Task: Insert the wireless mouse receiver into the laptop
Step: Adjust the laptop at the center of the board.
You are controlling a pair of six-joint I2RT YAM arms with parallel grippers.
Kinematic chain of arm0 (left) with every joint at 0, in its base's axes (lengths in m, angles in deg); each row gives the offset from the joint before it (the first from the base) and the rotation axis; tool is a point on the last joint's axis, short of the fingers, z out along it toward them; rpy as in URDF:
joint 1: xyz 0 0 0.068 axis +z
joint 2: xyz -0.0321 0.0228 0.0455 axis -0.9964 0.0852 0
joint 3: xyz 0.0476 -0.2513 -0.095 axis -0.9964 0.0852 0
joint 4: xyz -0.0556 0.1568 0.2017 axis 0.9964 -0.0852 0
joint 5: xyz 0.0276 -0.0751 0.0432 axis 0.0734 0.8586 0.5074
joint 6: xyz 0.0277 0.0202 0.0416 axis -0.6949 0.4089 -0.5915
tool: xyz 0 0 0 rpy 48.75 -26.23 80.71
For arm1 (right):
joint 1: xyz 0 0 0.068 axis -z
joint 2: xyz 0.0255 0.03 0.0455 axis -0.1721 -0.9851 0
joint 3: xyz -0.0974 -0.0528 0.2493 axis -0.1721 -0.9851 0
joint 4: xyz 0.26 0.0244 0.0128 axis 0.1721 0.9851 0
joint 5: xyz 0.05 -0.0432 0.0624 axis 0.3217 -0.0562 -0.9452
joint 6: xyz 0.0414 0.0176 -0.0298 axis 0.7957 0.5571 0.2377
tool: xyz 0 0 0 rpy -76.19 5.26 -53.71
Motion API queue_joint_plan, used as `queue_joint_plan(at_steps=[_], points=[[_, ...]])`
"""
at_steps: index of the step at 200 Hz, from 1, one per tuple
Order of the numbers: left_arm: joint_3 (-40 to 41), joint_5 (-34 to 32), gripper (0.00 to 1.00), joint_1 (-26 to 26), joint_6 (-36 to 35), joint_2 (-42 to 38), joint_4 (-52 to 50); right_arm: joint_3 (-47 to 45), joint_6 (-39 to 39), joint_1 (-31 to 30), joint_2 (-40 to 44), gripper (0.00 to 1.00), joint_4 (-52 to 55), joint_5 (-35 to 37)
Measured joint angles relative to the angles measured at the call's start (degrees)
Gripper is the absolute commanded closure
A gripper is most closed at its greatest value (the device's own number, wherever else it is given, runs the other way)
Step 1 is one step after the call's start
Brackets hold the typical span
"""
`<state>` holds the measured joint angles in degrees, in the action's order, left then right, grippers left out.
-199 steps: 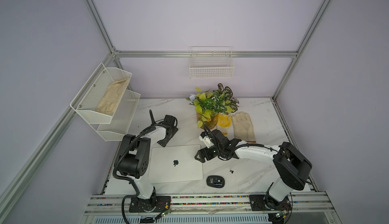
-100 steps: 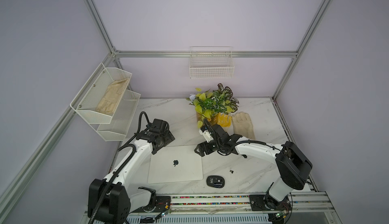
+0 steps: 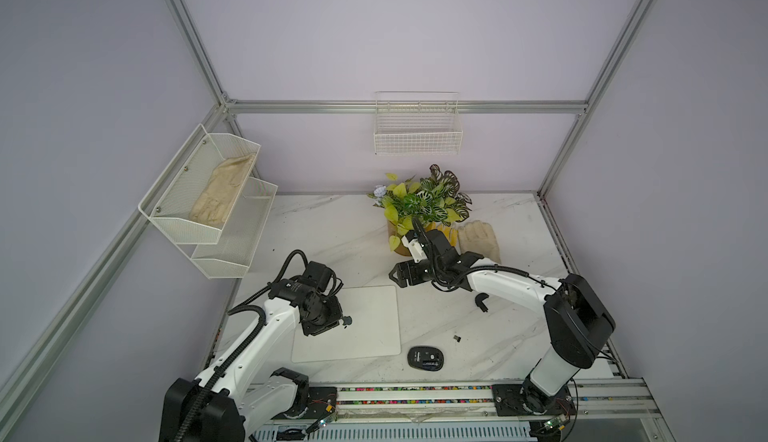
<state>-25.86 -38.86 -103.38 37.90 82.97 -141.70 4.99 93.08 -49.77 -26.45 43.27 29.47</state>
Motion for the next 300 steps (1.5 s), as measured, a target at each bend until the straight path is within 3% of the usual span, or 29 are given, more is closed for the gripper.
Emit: queue_joint_plan(at_steps=[36, 110, 205, 263, 300], points=[[1.4, -1.6, 0.79, -2.0, 2.1, -0.2, -6.1, 0.3, 0.0, 0.6, -1.4, 0.13, 0.0, 0.0], [5.7, -4.2, 0.86, -8.1, 16.0, 3.1, -11.4, 0.3, 0.0, 1.7, -1.8, 0.13, -0.5, -0.6], [11.4, -8.1, 0.88, -8.5, 27.3, 8.2, -8.5, 0.3, 0.0, 4.0, -0.7, 0.13, -1.8, -2.6], [11.5, -13.2, 0.85, -8.5, 30.3, 10.3, -7.5, 0.3, 0.0, 4.2, -0.1, 0.13, -2.9, -3.9], [9.9, -13.8, 0.84, -8.5, 30.8, 16.4, -7.9, 0.0, 0.0, 4.2, 0.9, 0.13, -3.1, -4.3]])
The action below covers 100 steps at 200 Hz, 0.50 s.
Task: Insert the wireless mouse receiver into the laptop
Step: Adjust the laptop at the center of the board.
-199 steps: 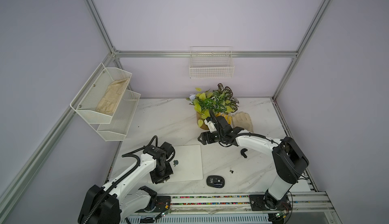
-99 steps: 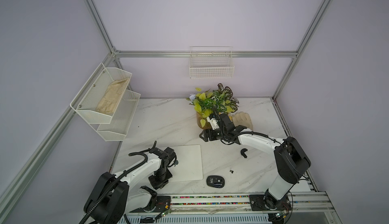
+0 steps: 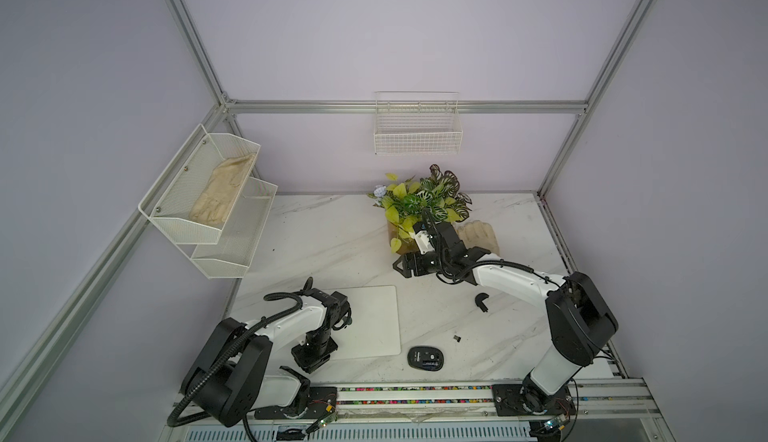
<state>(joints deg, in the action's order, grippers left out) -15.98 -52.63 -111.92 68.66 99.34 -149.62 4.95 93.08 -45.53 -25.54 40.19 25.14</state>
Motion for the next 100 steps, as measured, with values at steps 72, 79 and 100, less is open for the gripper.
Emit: queue_joint_plan(at_steps=[72, 79, 100], points=[[-2.4, 0.2, 0.86, -1.2, 3.9, 4.9, -0.6, -1.1, 0.0, 0.0, 5.6, 0.12, -0.4, -1.1], [-2.4, 0.2, 0.86, -1.5, 4.4, 4.9, -0.5, -1.2, 0.0, 0.0, 6.1, 0.12, -0.4, -1.1], [-2.4, 0.2, 0.86, -1.8, 6.1, 4.9, -0.1, -1.6, 0.0, 0.0, 7.3, 0.12, -0.4, -1.2]])
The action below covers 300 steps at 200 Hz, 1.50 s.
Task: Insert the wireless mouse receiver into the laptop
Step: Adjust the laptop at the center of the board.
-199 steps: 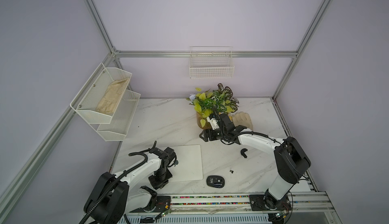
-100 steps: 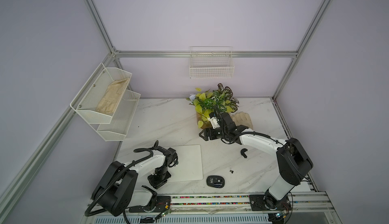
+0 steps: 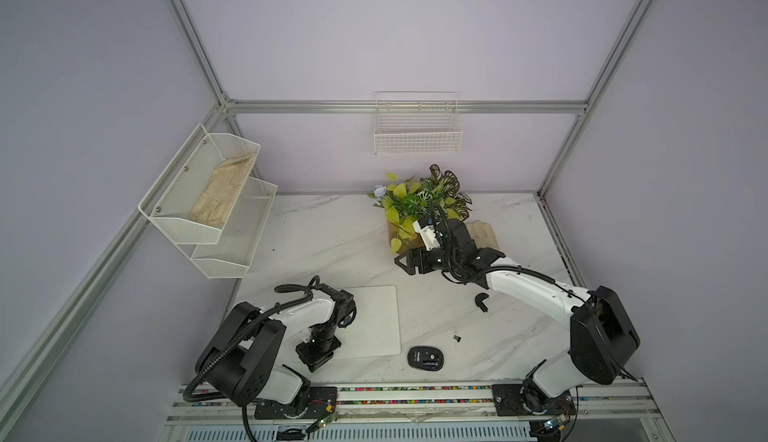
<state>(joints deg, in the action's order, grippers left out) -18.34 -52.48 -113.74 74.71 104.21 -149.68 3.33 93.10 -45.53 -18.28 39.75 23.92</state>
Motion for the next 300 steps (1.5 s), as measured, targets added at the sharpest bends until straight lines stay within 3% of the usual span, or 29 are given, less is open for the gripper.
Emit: queue_joint_plan(at_steps=[50, 114, 191, 207, 224, 253, 263, 300], points=[[0.0, -1.3, 0.86, -0.1, 2.8, 0.0, 0.8, -0.2, 0.0, 0.0, 1.4, 0.12, 0.0, -0.9], [-4.2, -8.8, 0.86, 0.1, 2.8, 2.4, 4.3, -1.0, 0.0, 0.0, 3.3, 0.12, 0.5, -1.4], [-10.5, -16.1, 0.79, 5.3, -3.7, 5.6, 15.2, -1.0, 0.1, 0.0, 3.5, 0.12, 0.6, -1.9], [-11.8, -17.8, 0.74, 6.5, -5.8, 5.6, 17.4, -1.0, 0.1, 0.0, 3.4, 0.12, 0.7, -2.2], [-12.8, -20.3, 0.62, 7.1, -7.8, 5.4, 20.5, -0.9, 0.0, -0.2, 2.8, 0.12, 1.0, -2.0], [-12.9, -22.0, 0.24, 7.3, -11.3, 1.3, 22.3, 0.0, -1.0, -3.4, -0.3, 0.09, 3.5, 1.1], [-12.9, -22.7, 0.01, 7.3, -12.1, -2.1, 22.2, 0.9, -1.5, -5.4, -1.8, 0.09, 4.2, 2.3], [-12.9, -26.8, 0.0, 7.3, -17.7, -15.1, 21.7, 6.2, -2.5, -10.6, -8.0, 0.1, 6.4, 4.9]])
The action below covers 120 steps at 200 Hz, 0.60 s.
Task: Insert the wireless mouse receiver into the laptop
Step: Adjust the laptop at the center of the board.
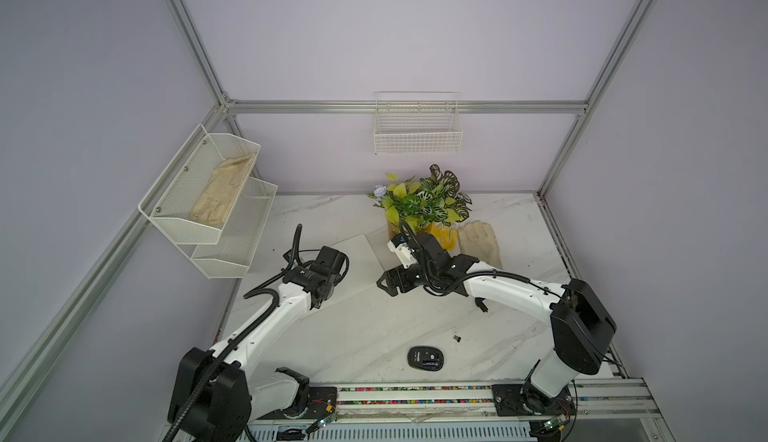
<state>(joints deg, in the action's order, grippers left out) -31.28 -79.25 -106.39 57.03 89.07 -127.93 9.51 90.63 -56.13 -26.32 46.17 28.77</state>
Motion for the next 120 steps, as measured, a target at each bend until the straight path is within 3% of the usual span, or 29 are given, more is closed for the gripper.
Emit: queue_joint_plan(at_steps=[53, 87, 120], points=[[-2.7, -4.2, 0.0, 1.6, -10.0, -3.4, -1.7, 23.6, -1.7, -1.2, -18.9, 0.26, 4.0, 3.3], [-2.8, 0.1, 0.0, 6.0, -14.6, -4.8, -1.2, 44.0, -2.5, -1.2, -35.8, 0.43, 8.9, 5.5], [-2.8, 6.4, 0.0, 6.4, -17.7, -5.2, 1.3, 58.4, -2.7, -1.2, -49.2, 0.55, 11.8, 8.0]])
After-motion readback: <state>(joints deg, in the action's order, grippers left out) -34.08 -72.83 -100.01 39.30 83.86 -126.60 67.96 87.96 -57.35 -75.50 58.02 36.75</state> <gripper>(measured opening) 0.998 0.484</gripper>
